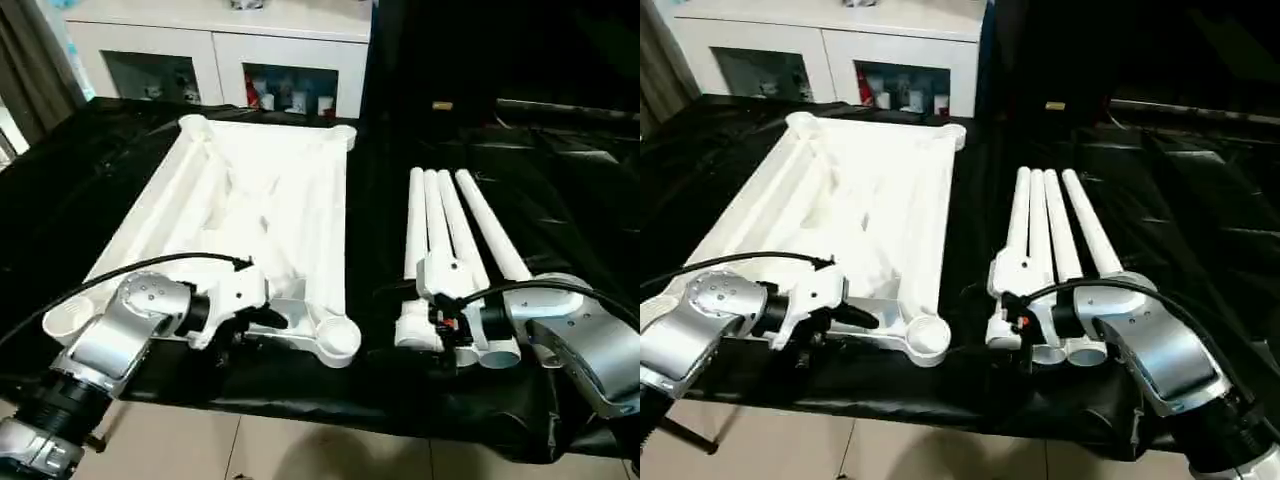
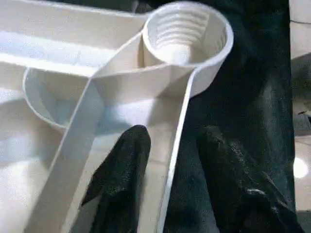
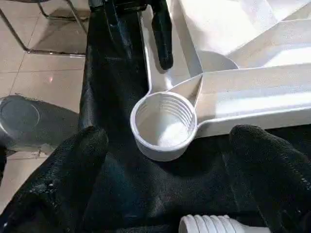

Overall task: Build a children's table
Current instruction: Move table base

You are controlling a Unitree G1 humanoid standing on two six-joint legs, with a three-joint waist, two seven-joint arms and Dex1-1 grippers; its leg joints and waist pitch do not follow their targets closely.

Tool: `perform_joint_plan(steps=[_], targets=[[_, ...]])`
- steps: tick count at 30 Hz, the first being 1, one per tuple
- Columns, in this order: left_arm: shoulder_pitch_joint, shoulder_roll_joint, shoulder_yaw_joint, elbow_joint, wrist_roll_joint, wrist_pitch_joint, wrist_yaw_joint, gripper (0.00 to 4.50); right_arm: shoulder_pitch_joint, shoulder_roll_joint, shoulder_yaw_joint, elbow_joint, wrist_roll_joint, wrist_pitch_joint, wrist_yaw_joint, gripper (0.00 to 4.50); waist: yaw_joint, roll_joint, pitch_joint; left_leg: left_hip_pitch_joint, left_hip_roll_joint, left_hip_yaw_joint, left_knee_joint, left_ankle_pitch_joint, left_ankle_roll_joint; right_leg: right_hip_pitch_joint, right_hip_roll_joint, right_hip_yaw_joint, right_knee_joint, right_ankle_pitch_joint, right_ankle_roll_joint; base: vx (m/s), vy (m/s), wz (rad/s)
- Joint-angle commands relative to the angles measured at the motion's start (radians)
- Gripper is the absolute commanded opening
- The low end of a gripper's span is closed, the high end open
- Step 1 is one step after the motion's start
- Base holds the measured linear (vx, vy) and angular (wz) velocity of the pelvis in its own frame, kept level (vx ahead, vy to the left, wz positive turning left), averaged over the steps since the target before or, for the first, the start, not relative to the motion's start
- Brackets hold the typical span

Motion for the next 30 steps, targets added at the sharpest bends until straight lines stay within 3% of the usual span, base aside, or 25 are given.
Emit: perform_joint_plan(steps=[1,11,15,18,22,27,30], targets=[[-0.031,0.010,-0.015,0.029,0.032,-0.031,0.003,1.58,-0.021,-0.001,-0.001,-0.003,-0.011,-0.009,-0.002,4.50,0.001,-0.005,-0.059,-0.001,0.073,-0.023,-0.088,-0.050,0.048,0.048,-0.080,0.057,-0.072,-0.098,-0.265,0.000,0.000,0.00],[-0.053,-0.009,0.011,0.114,0.060,-0.084,0.057,0.72,-0.036,0.021,-0.007,0.011,-0.021,-0.017,-0.027,4.50,0.001,-0.004,-0.059,-0.001,0.075,-0.023,-0.091,-0.068,0.034,0.047,-0.082,0.057,-0.074,-0.111,-0.266,0.000,0.000,0.00],[-0.093,-0.027,0.034,0.205,0.091,-0.117,0.130,0.44,-0.034,0.038,-0.003,0.020,-0.035,-0.025,-0.044,4.50,0.002,-0.005,-0.060,-0.001,0.073,-0.023,-0.089,-0.071,0.032,0.047,-0.081,0.057,-0.075,-0.116,-0.259,0.000,0.000,0.00],[-0.113,-0.015,0.041,0.262,0.110,-0.165,0.152,0.25,-0.038,0.049,-0.003,0.033,-0.048,-0.031,-0.066,4.50,-0.011,-0.006,-0.062,-0.008,0.070,-0.026,-0.089,-0.057,0.029,0.053,-0.080,0.055,-0.072,-0.091,-0.257,0.000,0.000,0.00],[-0.124,0.002,0.051,0.303,0.112,-0.199,0.148,0.01,-0.041,0.049,-0.006,0.041,-0.052,-0.035,-0.074,4.50,-0.020,-0.007,-0.066,-0.011,0.067,-0.024,-0.084,-0.021,0.048,0.055,-0.080,0.056,-0.069,-0.045,-0.261,0.000,0.000,0.00],[-0.135,0.001,0.085,0.353,0.075,-0.275,0.129,0.01,-0.048,0.052,-0.010,0.048,-0.058,-0.037,-0.079,4.50,-0.017,-0.008,-0.068,-0.009,0.070,-0.020,-0.080,0.015,0.079,0.051,-0.077,0.055,-0.058,0.040,-0.295,0.000,0.000,0.00],[-0.138,-0.020,0.127,0.391,-0.003,-0.360,0.065,0.01,-0.051,0.056,-0.012,0.051,-0.061,-0.039,-0.080,4.50,-0.012,-0.007,-0.068,-0.005,0.072,-0.018,-0.081,0.009,0.083,0.048,-0.079,0.055,-0.058,0.039,-0.302,0.000,0.000,0.00]])
